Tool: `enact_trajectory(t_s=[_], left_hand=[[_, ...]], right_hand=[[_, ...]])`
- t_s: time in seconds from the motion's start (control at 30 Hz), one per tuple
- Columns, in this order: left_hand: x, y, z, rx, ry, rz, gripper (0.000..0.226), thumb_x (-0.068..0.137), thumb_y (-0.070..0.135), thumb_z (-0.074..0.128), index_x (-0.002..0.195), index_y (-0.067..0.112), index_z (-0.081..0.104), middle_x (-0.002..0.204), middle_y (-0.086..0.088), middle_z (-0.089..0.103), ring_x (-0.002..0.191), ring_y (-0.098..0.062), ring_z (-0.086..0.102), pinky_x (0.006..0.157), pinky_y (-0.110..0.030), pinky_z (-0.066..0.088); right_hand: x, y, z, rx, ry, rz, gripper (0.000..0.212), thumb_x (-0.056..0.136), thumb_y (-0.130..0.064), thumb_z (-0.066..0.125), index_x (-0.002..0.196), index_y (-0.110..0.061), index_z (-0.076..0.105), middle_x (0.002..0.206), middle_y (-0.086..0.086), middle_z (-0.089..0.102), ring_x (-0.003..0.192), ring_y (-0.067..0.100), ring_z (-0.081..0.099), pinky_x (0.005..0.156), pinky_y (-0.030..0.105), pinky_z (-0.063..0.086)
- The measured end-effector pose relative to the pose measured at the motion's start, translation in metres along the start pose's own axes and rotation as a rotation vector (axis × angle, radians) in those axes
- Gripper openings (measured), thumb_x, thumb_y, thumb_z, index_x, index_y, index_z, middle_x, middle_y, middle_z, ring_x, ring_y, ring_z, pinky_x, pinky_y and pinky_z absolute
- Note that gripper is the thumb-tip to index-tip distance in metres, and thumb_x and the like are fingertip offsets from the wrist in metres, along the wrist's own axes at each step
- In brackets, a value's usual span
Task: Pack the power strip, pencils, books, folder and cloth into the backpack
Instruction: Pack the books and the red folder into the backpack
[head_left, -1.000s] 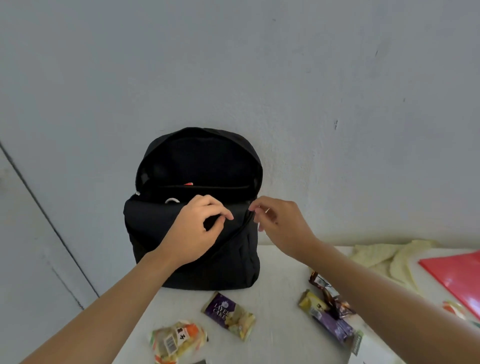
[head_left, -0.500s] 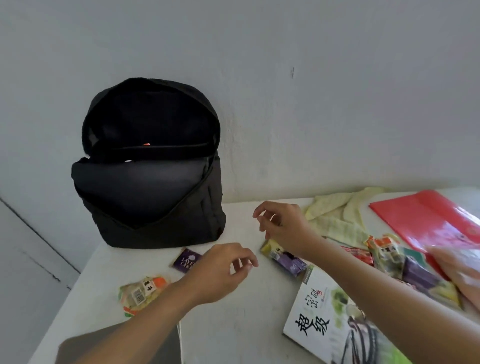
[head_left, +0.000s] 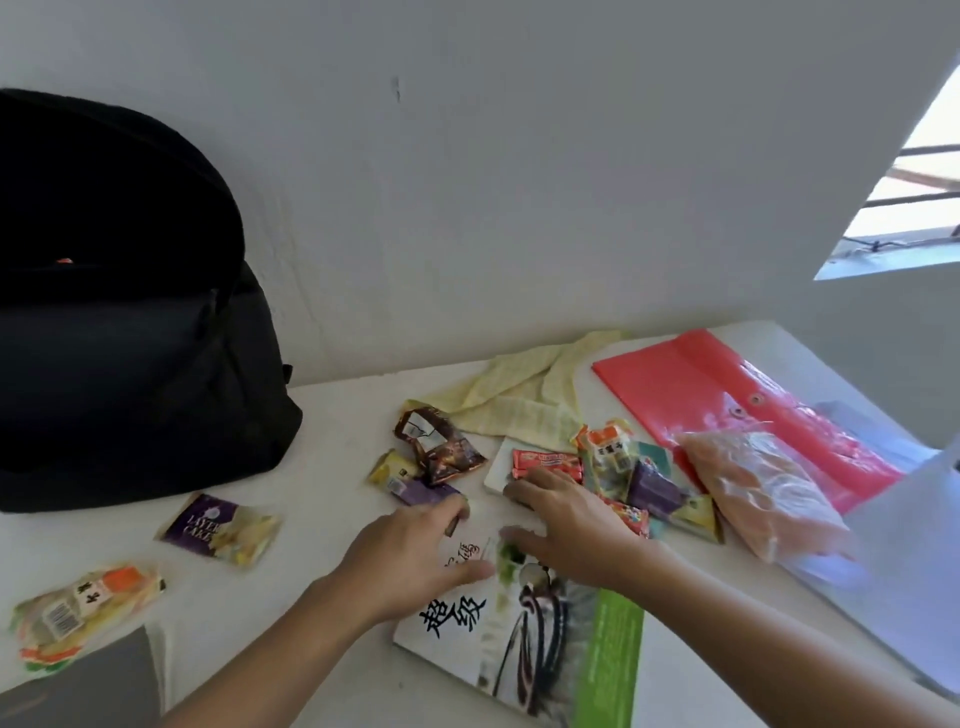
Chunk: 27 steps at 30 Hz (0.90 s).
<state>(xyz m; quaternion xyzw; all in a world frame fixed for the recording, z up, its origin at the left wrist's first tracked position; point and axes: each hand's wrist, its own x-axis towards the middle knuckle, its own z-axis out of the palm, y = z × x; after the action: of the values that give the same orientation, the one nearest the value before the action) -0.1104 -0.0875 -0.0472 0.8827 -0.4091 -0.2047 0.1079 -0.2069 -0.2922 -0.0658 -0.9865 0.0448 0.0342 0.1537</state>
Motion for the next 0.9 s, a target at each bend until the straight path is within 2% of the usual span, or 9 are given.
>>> enact_trajectory(t_s=[0.07, 0.17, 0.23, 0.33, 0.4, 0.53, 0.67, 0.8, 0.9], left_hand=[[0.003, 0.006, 0.004, 0.016, -0.031, -0.045, 0.085, 0.068, 0.082, 0.07, 0.134, 0.037, 0.04, 0.125, 0.008, 0.059, 0.11, -0.017, 0.061, 0.087, -0.036, 0.052], [0.006, 0.01, 0.004, -0.028, -0.051, -0.111, 0.107, 0.055, 0.074, 0.084, 0.141, 0.036, 0.032, 0.123, 0.003, 0.063, 0.108, -0.019, 0.062, 0.088, -0.036, 0.053], [0.01, 0.013, 0.005, -0.071, -0.061, -0.179, 0.116, 0.048, 0.073, 0.088, 0.141, 0.032, 0.032, 0.121, -0.001, 0.064, 0.107, -0.021, 0.062, 0.089, -0.037, 0.053], [0.014, 0.011, 0.007, -0.126, -0.081, -0.281, 0.124, 0.039, 0.071, 0.091, 0.139, 0.024, 0.038, 0.126, -0.001, 0.063, 0.114, -0.021, 0.06, 0.092, -0.035, 0.053], [0.016, 0.008, 0.008, -0.169, -0.084, -0.307, 0.116, 0.035, 0.068, 0.094, 0.131, 0.025, 0.045, 0.122, 0.005, 0.065, 0.11, -0.015, 0.062, 0.09, -0.033, 0.055], [0.018, 0.01, 0.008, -0.206, -0.095, -0.32, 0.105, 0.026, 0.071, 0.09, 0.114, 0.028, 0.052, 0.109, 0.012, 0.067, 0.1, -0.009, 0.064, 0.082, -0.029, 0.057], [0.018, 0.016, 0.002, -0.206, -0.125, -0.318, 0.072, 0.041, 0.057, 0.098, 0.093, 0.028, 0.058, 0.092, 0.014, 0.069, 0.083, 0.002, 0.063, 0.063, -0.016, 0.052], [0.016, 0.018, -0.001, -0.159, -0.101, -0.277, 0.075, 0.043, 0.064, 0.096, 0.096, 0.028, 0.057, 0.096, 0.013, 0.068, 0.087, -0.001, 0.064, 0.075, -0.027, 0.058], [0.011, 0.019, -0.006, -0.131, -0.02, -0.215, 0.081, 0.043, 0.075, 0.09, 0.102, 0.029, 0.058, 0.101, 0.015, 0.061, 0.091, -0.003, 0.06, 0.079, -0.031, 0.055]], right_hand=[[-0.007, 0.006, 0.001, -0.051, -0.037, -0.039, 0.069, 0.092, -0.064, 0.052, 0.148, -0.024, 0.042, 0.14, -0.003, 0.043, 0.126, 0.019, 0.04, 0.103, 0.036, 0.044], [-0.006, 0.004, 0.001, -0.061, -0.075, -0.067, 0.078, 0.089, -0.066, 0.055, 0.15, -0.021, 0.039, 0.143, 0.0, 0.04, 0.127, 0.021, 0.041, 0.101, 0.041, 0.046], [-0.001, 0.005, -0.002, -0.049, -0.129, -0.059, 0.071, 0.089, -0.063, 0.059, 0.141, -0.017, 0.048, 0.137, 0.003, 0.045, 0.121, 0.025, 0.05, 0.093, 0.043, 0.051], [0.008, 0.0, -0.008, -0.08, -0.208, -0.084, 0.054, 0.088, -0.057, 0.064, 0.12, -0.013, 0.061, 0.119, 0.006, 0.055, 0.112, 0.028, 0.056, 0.079, 0.036, 0.047], [0.013, -0.004, -0.012, -0.116, -0.24, -0.105, 0.052, 0.089, -0.055, 0.065, 0.116, -0.01, 0.062, 0.115, 0.008, 0.057, 0.109, 0.029, 0.057, 0.076, 0.034, 0.041], [0.019, -0.005, -0.012, -0.084, -0.291, -0.097, 0.057, 0.088, -0.051, 0.068, 0.122, -0.007, 0.057, 0.117, 0.012, 0.053, 0.107, 0.033, 0.058, 0.079, 0.037, 0.046], [0.021, -0.002, -0.01, -0.013, -0.342, -0.115, 0.062, 0.09, -0.047, 0.068, 0.133, -0.007, 0.049, 0.124, 0.014, 0.047, 0.108, 0.034, 0.057, 0.084, 0.039, 0.049], [0.024, 0.007, -0.013, 0.146, -0.332, -0.126, 0.062, 0.089, -0.046, 0.07, 0.132, -0.007, 0.049, 0.122, 0.011, 0.048, 0.11, 0.029, 0.052, 0.084, 0.033, 0.042], [0.023, 0.018, -0.02, 0.41, -0.333, -0.089, 0.043, 0.09, -0.043, 0.07, 0.118, -0.013, 0.056, 0.111, 0.002, 0.057, 0.102, 0.021, 0.055, 0.084, 0.034, 0.047]])
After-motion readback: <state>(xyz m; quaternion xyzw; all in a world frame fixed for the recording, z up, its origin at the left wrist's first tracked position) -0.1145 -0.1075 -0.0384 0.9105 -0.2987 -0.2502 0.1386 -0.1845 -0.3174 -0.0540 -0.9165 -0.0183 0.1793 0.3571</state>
